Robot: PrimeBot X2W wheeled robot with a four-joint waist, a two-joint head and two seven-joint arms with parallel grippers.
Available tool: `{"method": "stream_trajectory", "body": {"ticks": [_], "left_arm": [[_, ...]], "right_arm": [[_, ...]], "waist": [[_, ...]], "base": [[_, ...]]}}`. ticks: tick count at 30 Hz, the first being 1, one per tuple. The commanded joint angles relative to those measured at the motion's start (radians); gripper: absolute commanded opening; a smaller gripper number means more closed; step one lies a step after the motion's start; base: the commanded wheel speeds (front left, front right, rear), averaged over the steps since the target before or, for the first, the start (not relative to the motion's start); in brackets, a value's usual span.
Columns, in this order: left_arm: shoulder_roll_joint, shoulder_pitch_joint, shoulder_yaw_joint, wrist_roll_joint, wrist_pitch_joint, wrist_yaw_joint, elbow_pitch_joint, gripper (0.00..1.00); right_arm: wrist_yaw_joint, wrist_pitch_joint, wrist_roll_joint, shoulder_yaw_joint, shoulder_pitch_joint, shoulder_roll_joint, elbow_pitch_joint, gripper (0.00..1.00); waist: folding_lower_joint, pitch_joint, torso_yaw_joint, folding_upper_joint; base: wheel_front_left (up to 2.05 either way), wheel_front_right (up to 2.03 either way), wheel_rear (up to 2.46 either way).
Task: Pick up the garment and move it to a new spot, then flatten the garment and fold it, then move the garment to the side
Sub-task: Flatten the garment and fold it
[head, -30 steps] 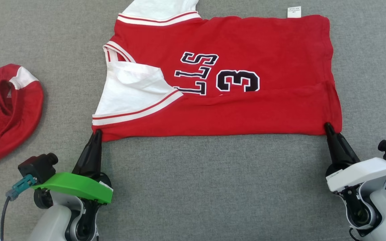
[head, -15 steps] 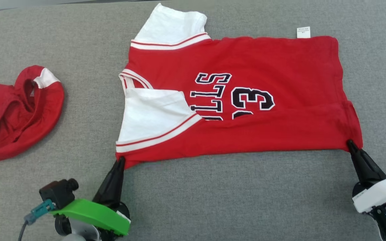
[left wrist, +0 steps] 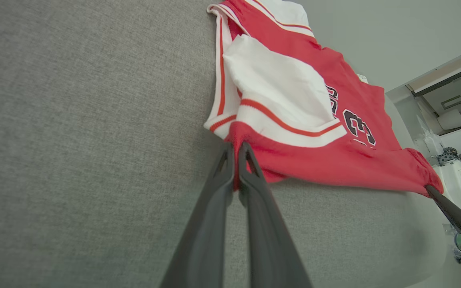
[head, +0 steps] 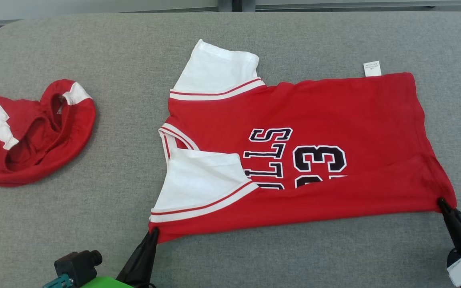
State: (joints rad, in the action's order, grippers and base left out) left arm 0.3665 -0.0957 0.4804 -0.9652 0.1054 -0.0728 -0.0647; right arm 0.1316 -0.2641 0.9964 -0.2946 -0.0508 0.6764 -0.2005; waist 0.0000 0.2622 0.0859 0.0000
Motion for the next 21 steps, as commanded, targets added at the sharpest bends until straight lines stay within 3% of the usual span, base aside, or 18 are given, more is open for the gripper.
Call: {"method": "stream_trajectory", "body": {"ticks": [1, 10, 11, 12, 13, 14, 15, 16, 19, 21], "left_arm": [[0.015, -0.011, -0.006, 0.016, -0.004, -0.014, -0.006, 0.0], [0.022, -0.006, 0.013, 0.043, -0.025, -0.052, 0.01, 0.0], [0.026, -0.003, 0.016, 0.049, -0.029, -0.052, 0.016, 0.0], [0.027, 0.001, 0.019, 0.053, -0.03, -0.053, 0.022, 0.16], [0.029, 0.006, 0.021, 0.06, -0.03, -0.055, 0.029, 0.39], [0.028, 0.01, 0.022, 0.062, -0.031, -0.055, 0.034, 0.54], [0.026, 0.019, 0.022, 0.064, -0.028, -0.056, 0.042, 0.82], [0.026, 0.025, 0.022, 0.071, -0.025, -0.058, 0.048, 1.0], [0.033, 0.04, 0.022, 0.094, -0.007, -0.068, 0.047, 1.0], [0.106, 0.108, -0.011, 0.16, -0.013, -0.097, -0.036, 1.0]], "right_arm": [[-0.002, -0.001, 0.016, -0.012, -0.02, 0.001, 0.003, 0.0], [-0.002, -0.001, 0.024, -0.06, -0.004, -0.001, -0.004, 0.0], [-0.002, -0.001, 0.027, -0.063, 0.0, -0.007, -0.004, 0.15], [-0.002, -0.001, 0.033, -0.068, 0.001, -0.01, -0.004, 0.32], [-0.002, -0.001, 0.039, -0.069, 0.004, -0.014, -0.001, 0.67], [-0.002, -0.001, 0.041, -0.07, 0.005, -0.015, 0.0, 1.0], [-0.002, -0.001, 0.041, -0.068, 0.005, -0.015, 0.002, 1.0], [-0.002, -0.001, 0.038, -0.062, 0.006, -0.013, 0.002, 1.0], [-0.002, -0.001, 0.011, -0.017, -0.019, -0.007, 0.016, 1.0], [-0.002, -0.001, -0.105, 0.078, -0.03, -0.036, 0.079, 1.0]], "waist": [[0.0, -0.003, 0.003, 0.0], [0.0, -0.004, -0.024, 0.0], [0.0, -0.005, -0.027, 0.0], [0.0, -0.005, -0.028, 0.0], [0.0, -0.006, -0.03, 0.0], [0.0, -0.008, -0.031, 0.0], [0.0, -0.009, -0.032, 0.0], [0.0, -0.011, -0.032, 0.0], [0.0, -0.023, -0.033, 0.0], [0.0, -0.043, -0.038, 0.0]], "base": [[0.0, 0.0, 0.0], [0.0, 0.0, 0.0], [0.0, 0.0, 0.0], [0.0, 0.0, 0.0], [0.0, 0.0, 0.0], [0.0, 0.0, 0.0], [0.0, 0.0, 0.0], [0.0, 0.0, 0.0], [0.0, 0.0, 0.0], [0.0, 0.0, 0.0]]}}
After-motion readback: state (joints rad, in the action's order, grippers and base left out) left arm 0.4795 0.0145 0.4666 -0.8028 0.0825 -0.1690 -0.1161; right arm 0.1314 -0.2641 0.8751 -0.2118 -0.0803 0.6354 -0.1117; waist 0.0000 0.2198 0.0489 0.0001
